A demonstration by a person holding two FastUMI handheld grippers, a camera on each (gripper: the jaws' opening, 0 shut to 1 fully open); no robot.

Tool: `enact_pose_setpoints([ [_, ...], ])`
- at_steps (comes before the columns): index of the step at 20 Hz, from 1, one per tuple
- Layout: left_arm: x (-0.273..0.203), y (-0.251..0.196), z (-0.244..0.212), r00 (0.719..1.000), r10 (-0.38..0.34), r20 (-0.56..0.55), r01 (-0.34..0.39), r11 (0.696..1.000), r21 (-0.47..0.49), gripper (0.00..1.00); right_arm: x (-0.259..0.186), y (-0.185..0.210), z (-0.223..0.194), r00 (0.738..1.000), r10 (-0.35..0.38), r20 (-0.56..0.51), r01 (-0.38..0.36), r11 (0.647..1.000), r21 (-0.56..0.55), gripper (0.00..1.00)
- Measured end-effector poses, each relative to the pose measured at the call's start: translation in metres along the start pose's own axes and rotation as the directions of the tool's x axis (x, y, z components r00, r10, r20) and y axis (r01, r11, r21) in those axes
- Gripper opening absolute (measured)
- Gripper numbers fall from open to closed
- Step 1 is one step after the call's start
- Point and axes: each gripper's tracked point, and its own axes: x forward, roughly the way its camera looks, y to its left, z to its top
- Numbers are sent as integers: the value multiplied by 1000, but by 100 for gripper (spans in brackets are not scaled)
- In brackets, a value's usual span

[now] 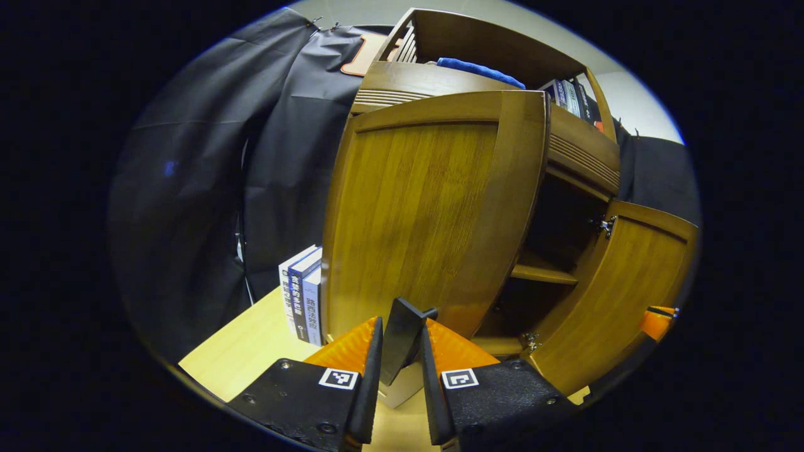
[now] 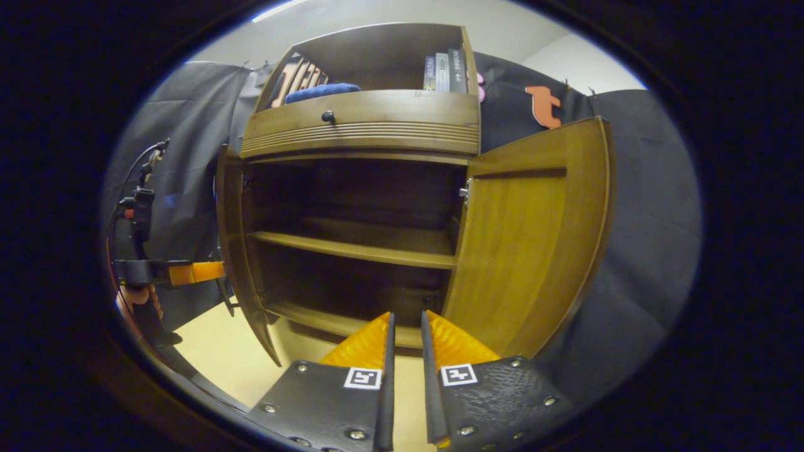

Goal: Open the right door of the double-door shoe cabinet with the right hand, and open the left door with the left hand.

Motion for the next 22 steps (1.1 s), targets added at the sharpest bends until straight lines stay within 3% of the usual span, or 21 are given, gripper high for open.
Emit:
enact_pose_setpoints([
  [8, -21, 32, 5, 996, 82, 21, -82, 997, 2, 31, 14, 28, 1, 997, 80, -5, -80, 997, -16, 20],
  [11, -27, 42, 7, 996, 91, 24, -91, 996, 13, 37, 16, 34, -2, 995, 99, -13, -99, 995, -19, 20],
  [13, -30, 51, 8, 993, 117, 29, -117, 993, 10, 31, 17, 36, -3, 994, 106, -17, -107, 994, -23, 21],
  [14, -32, 56, 9, 990, 134, 35, -135, 991, 13, 38, 17, 38, -3, 994, 110, -17, -110, 994, -23, 21],
  [16, -37, 66, 13, 987, 157, 44, -158, 987, 20, 31, 17, 42, -4, 993, 119, -19, -120, 993, -20, 20],
  [17, -39, 69, 12, 986, 161, 41, -163, 986, 24, 35, 17, 44, -4, 992, 124, -21, -125, 992, -22, 20],
  [22, -48, 95, 20, 974, 220, 53, -221, 975, 9, 28, 18, 56, -6, 988, 152, -26, -153, 988, -29, 20],
])
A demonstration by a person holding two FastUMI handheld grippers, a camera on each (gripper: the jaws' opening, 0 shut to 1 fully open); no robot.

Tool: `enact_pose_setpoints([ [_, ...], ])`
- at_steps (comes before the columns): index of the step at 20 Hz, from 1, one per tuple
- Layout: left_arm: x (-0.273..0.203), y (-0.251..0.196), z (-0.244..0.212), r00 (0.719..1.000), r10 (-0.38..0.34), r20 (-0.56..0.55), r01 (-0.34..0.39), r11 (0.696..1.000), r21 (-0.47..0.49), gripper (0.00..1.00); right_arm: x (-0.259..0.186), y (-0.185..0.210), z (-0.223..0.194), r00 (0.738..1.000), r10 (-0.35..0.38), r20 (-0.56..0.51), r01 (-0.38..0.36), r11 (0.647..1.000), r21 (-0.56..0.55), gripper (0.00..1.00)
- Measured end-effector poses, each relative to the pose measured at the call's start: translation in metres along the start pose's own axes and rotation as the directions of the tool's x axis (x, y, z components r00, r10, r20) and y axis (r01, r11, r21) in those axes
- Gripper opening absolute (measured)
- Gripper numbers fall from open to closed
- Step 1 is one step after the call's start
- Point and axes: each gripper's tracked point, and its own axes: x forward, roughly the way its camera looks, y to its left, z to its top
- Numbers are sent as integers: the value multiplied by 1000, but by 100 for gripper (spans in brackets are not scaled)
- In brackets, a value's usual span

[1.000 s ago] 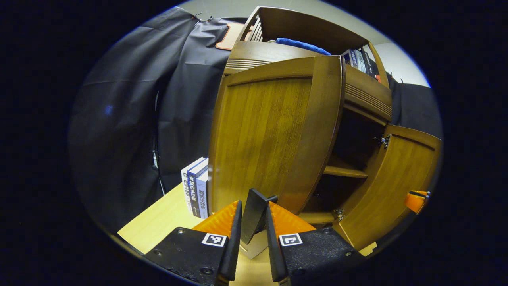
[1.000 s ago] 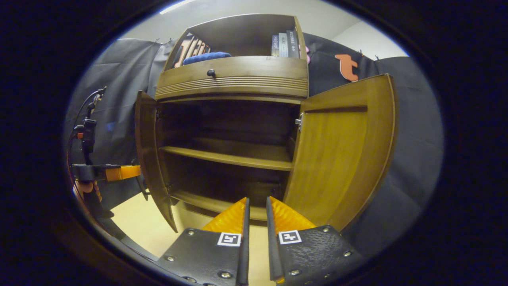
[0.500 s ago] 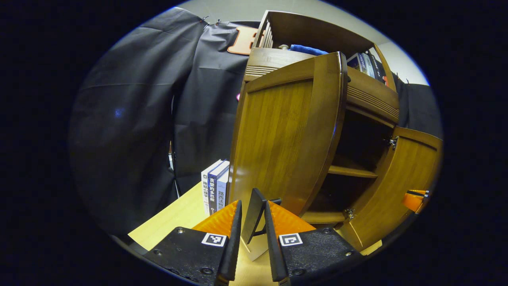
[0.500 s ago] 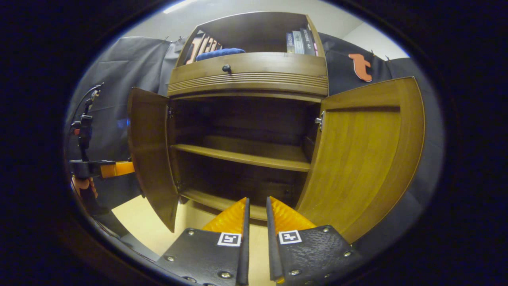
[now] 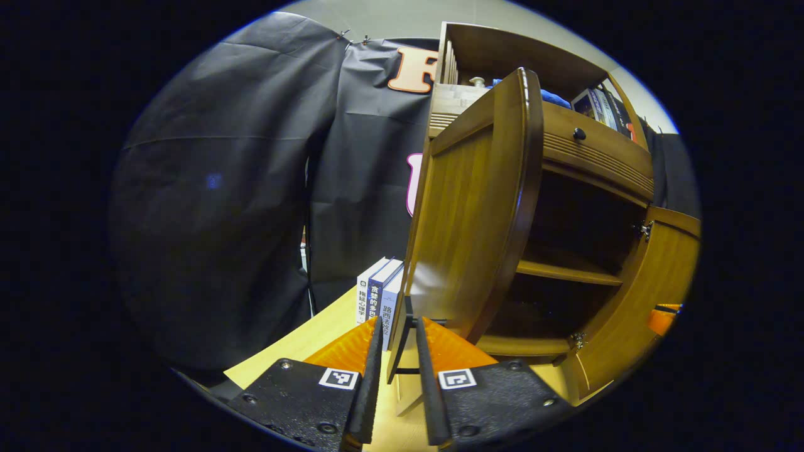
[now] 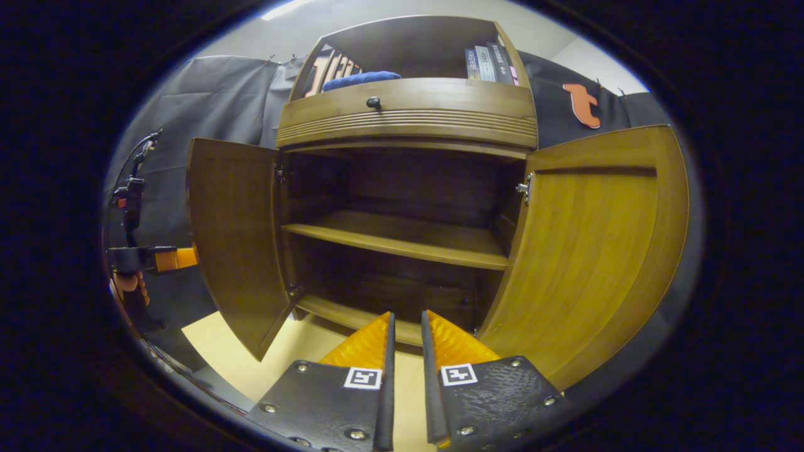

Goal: Open the right door of the double-door shoe cabinet with the right hand, and open the left door with the left hand.

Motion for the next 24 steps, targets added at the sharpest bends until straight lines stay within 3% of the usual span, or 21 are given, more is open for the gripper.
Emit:
enact_pose_setpoints([
  [1, 2, 6, -1, 1000, 7, -2, -7, 1000, 9, 20, 1, 3, 0, 1000, 7, 0, -7, 1000, -1, 20],
  [2, 2, 11, 0, 1000, 12, -2, -12, 1000, 19, 36, 3, 5, 1, 1000, 13, 0, -13, 1000, -3, 20],
  [3, 2, 16, 1, 1000, 19, 1, -19, 1000, 24, 19, 3, 7, 2, 1000, 18, 0, -18, 1000, -5, 20],
  [4, 3, 21, 2, 1000, 31, 2, -31, 999, 27, 28, 4, 8, 3, 1000, 22, 1, -22, 1000, -6, 21],
  [6, 4, 29, 4, 999, 41, 1, -41, 999, 21, 25, 5, 12, 3, 1000, 29, 2, -29, 1000, -5, 21],
  [7, 4, 29, 4, 999, 36, -1, -35, 999, 17, 31, 5, 13, 3, 1000, 30, 3, -30, 1000, -6, 20],
  [10, 5, 31, 4, 1000, 28, -2, -28, 999, 34, 28, 5, 14, 2, 1000, 29, 0, -29, 1000, -13, 20],
  [14, 4, 33, 6, 1000, 14, -4, -14, 1000, 5, 36, 5, 9, 5, 1000, 13, 2, -13, 1000, 0, 20],
  [16, 4, 33, 6, 1000, 9, -6, -9, 1000, -12, 20, 5, 7, 6, 1000, 11, 2, -11, 1000, 5, 20],
  [17, 3, 34, 7, 1000, 11, -6, -11, 1000, -18, 20, 4, 7, 5, 1000, 11, 2, -11, 1000, 7, 20],
  [18, 3, 35, 8, 1000, 13, -3, -13, 1000, -22, 36, 4, 7, 5, 1000, 11, 2, -11, 1000, 9, 20],
  [19, 2, 36, 9, 1000, 19, 3, -19, 999, -27, 19, 4, 7, 4, 1000, 11, 1, -11, 1000, 11, 20],
  [20, 2, 39, 12, 999, 30, 10, -30, 999, -32, 28, 4, 7, 3, 1000, 13, 0, -13, 1000, 12, 20],
  [24, -4, 67, 13, 996, 88, 18, -86, 994, -65, 28, 6, 10, 4, 1000, 25, -2, -25, 1000, 9, 20],
])
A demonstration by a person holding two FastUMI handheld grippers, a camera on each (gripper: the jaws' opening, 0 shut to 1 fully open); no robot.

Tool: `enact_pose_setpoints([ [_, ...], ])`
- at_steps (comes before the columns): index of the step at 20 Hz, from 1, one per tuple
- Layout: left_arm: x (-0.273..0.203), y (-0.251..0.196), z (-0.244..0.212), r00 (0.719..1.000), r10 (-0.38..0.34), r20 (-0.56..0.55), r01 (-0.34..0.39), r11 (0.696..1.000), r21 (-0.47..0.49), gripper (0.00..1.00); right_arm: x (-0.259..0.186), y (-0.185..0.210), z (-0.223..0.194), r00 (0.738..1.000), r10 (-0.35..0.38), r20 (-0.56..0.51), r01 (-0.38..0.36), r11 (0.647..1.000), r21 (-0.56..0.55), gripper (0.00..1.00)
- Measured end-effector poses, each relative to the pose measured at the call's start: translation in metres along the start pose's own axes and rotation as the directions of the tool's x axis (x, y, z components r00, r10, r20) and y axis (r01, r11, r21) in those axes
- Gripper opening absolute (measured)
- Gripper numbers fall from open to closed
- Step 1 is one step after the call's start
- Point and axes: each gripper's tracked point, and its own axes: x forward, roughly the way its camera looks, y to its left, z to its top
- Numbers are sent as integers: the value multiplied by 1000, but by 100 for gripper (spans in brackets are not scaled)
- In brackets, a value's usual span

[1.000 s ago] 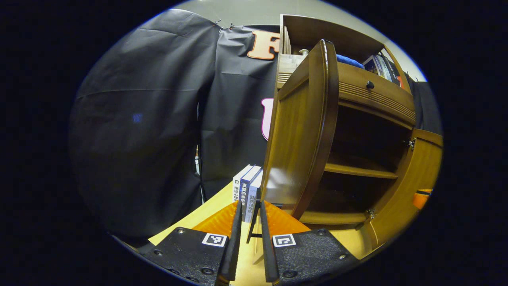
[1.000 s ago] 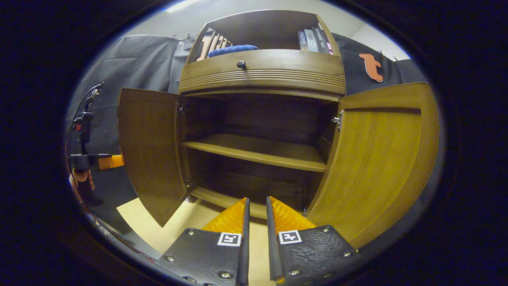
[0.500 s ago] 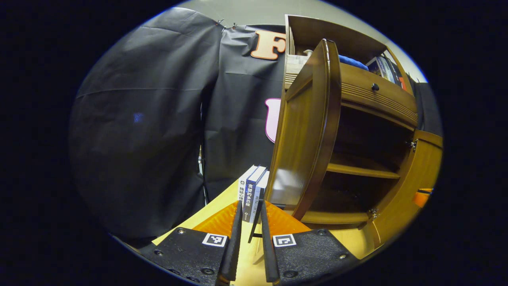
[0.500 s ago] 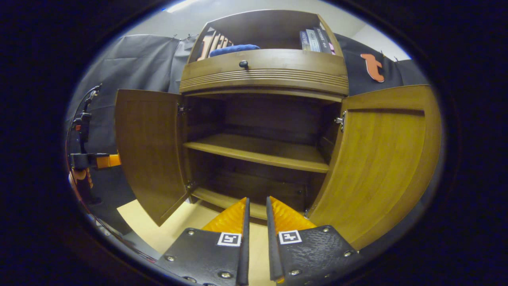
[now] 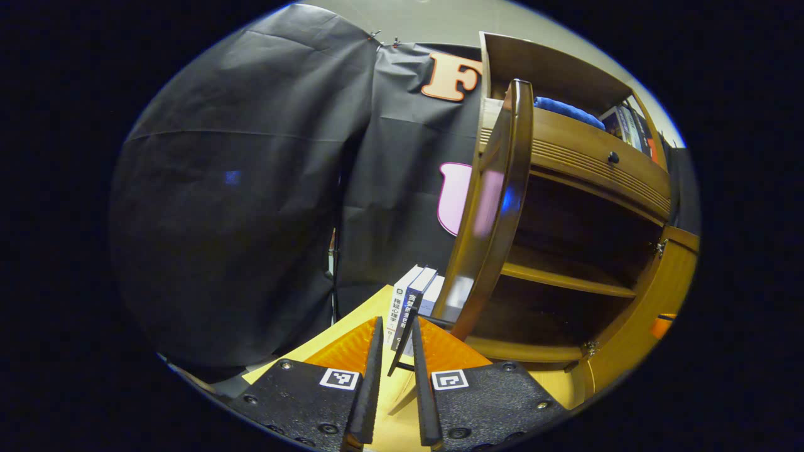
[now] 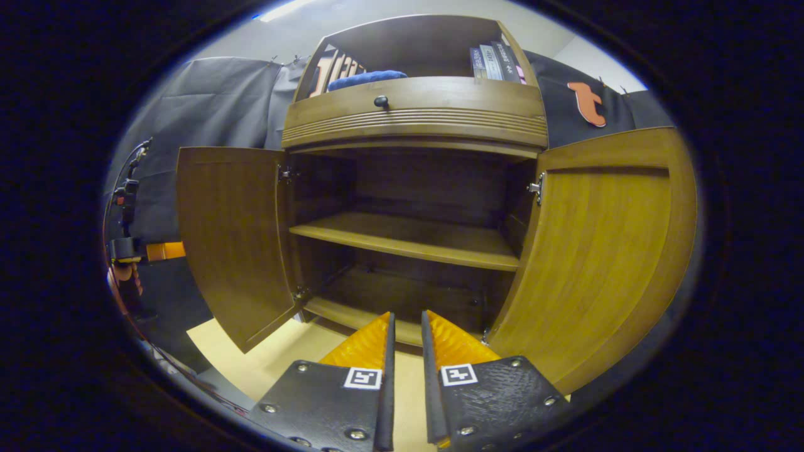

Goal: Open the right door of the double-door shoe cabinet with the right hand, and open the left door with the left hand.

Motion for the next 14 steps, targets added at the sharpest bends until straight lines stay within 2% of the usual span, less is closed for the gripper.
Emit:
enact_pose_setpoints([
  [3, -5, 16, 4, 999, 46, 10, -46, 999, -3, 28, 2, 2, 1, 1000, 4, 3, -4, 1000, 1, 20],
  [4, -8, 20, 7, 998, 62, 19, -62, 998, 3, 19, 4, 1, 2, 1000, 2, 5, -2, 1000, 2, 20],
  [5, -9, 22, 10, 997, 66, 27, -66, 998, 3, 19, 6, 1, 2, 1000, 0, 6, 0, 1000, 4, 20],
  [6, -10, 21, 12, 998, 59, 33, -59, 998, -10, 20, 7, 0, 4, 1000, -4, 8, 4, 1000, 6, 20],
  [7, -11, 20, 13, 998, 59, 35, -58, 998, -25, 28, 7, 0, 4, 1000, -11, 12, 11, 1000, 7, 20],
  [8, -12, 20, 15, 997, 67, 36, -66, 997, -34, 20, 6, -3, 7, 1000, -22, 19, 22, 1000, 9, 21],
  [9, -13, 21, 16, 996, 74, 42, -73, 997, -37, 19, 5, -5, 10, 999, -36, 31, 35, 999, 14, 21],
  [10, -14, 21, 18, 995, 81, 51, -79, 996, -37, 20, 4, -8, 14, 998, -47, 46, 46, 999, 22, 21],
  [11, -17, 20, 21, 994, 86, 60, -84, 996, -35, 29, 3, -10, 18, 996, -62, 60, 60, 998, 32, 21],
  [14, -28, 15, 37, 991, 95, 91, -94, 995, -14, 29, -3, -19, 34, 990, -98, 96, 93, 994, 54, 20],
])
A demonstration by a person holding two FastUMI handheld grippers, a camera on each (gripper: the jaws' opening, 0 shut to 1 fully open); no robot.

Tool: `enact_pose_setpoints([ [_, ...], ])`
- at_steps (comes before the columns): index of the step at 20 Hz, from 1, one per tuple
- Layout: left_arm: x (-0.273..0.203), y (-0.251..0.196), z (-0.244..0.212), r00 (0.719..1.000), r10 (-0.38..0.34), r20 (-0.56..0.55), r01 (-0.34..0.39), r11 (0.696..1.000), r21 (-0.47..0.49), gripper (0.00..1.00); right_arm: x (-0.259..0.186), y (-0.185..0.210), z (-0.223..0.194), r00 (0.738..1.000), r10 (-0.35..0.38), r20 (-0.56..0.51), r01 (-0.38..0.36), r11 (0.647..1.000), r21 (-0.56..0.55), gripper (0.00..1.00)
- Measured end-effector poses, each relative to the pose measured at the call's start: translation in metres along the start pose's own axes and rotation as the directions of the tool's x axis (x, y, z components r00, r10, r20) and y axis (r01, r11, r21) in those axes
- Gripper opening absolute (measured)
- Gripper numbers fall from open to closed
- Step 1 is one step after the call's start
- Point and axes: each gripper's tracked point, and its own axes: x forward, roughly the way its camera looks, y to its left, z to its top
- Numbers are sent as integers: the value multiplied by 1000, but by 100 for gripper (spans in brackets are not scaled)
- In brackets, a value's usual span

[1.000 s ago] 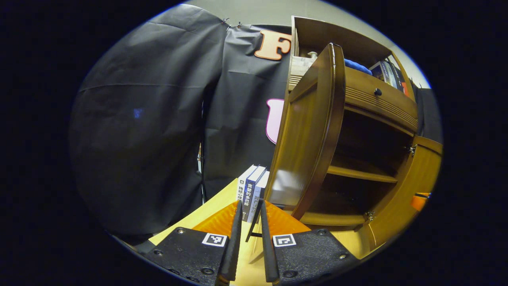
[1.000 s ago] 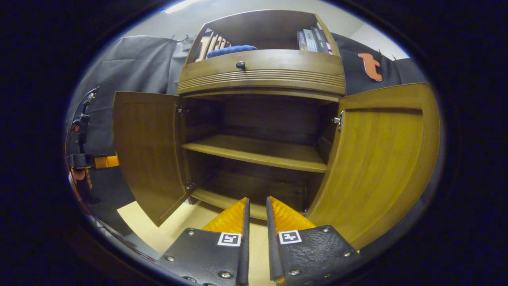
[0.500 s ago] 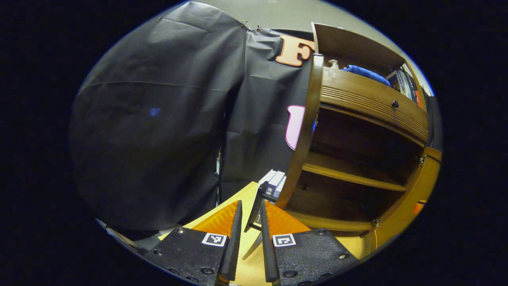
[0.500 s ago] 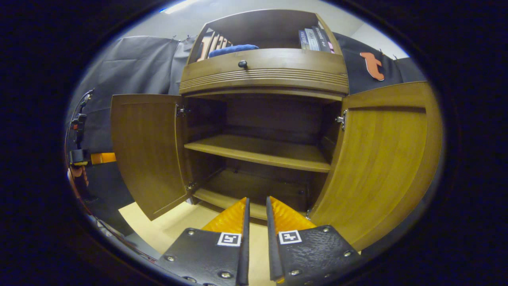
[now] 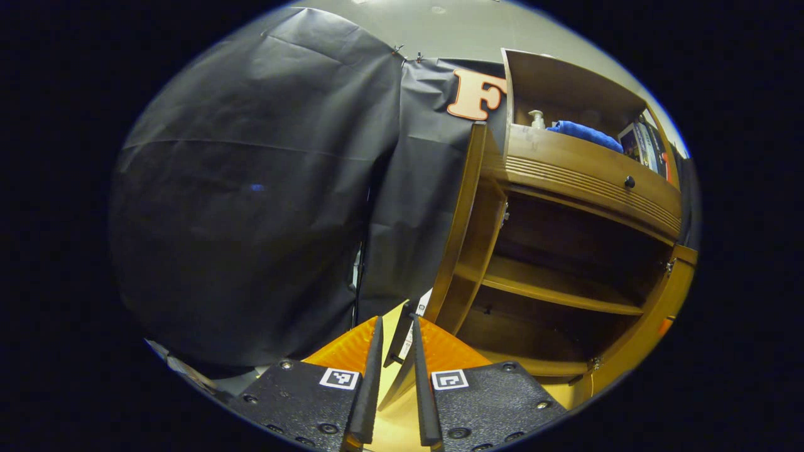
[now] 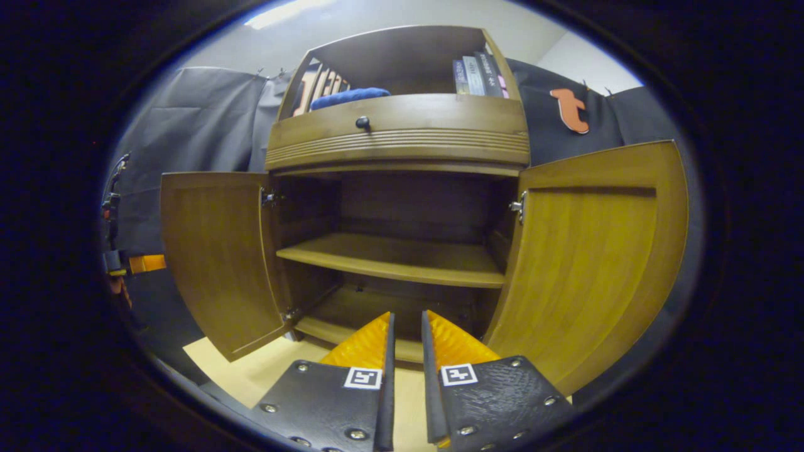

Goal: Open the right door of the double-door shoe cabinet with the right hand, and open the left door with the left hand.

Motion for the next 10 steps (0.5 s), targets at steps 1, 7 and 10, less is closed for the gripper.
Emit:
enact_pose_setpoints([
  [1, -4, -6, 12, 1000, -6, 23, 6, 1000, 9, 29, -1, 0, 5, 1000, 0, 15, 0, 1000, 4, 20],
  [7, -25, -74, 83, 975, -145, 168, 129, 986, 103, 28, -9, 7, 28, 997, 0, 76, 2, 1000, -25, 70],
  [10, -32, -128, 97, 947, -260, 189, 241, 963, 118, 20, -18, 8, 43, 993, -15, 115, 18, 999, -28, 99],
])
